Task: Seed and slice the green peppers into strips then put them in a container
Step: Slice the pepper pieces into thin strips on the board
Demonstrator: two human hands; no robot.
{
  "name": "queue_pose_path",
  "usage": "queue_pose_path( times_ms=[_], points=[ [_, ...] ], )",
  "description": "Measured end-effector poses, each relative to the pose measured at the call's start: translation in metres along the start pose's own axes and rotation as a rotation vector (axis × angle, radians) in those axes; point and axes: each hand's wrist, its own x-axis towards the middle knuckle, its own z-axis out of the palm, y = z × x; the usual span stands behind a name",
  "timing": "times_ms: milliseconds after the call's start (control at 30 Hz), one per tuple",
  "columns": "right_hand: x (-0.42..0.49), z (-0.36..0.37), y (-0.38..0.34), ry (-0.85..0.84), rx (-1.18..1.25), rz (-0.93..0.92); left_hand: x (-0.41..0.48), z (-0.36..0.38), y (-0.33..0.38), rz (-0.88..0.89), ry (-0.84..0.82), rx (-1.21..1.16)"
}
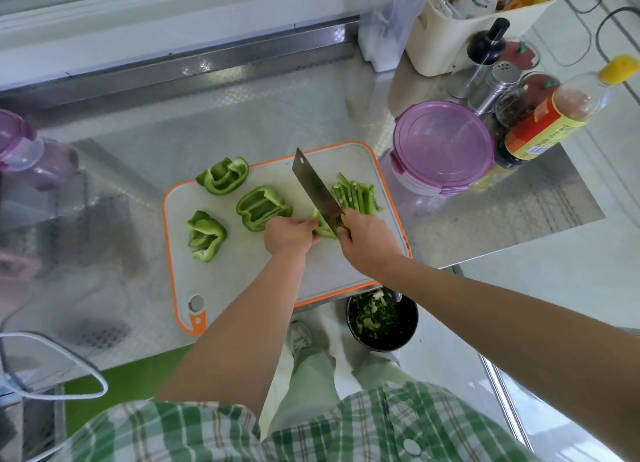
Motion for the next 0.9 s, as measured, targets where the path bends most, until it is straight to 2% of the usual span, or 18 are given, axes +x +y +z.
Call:
queue_pose_path(
  times_ms=[500,800,900],
  points=[
    [0.005,0.016,-0.014,-0.075,-0.117,0.108,0.0,-0.001,0.0,0.021,0.014,0.068],
    [0.005,0.007,-0.004,0.028,0.04,0.034,-0.007,-0.005,0.0,-0.011,-0.009,-0.094],
    [0.002,0.001,-0.006,0.001,0.017,-0.002,-0.007,-0.004,0.001,-0.03,-0.015,-0.107]
  ],
)
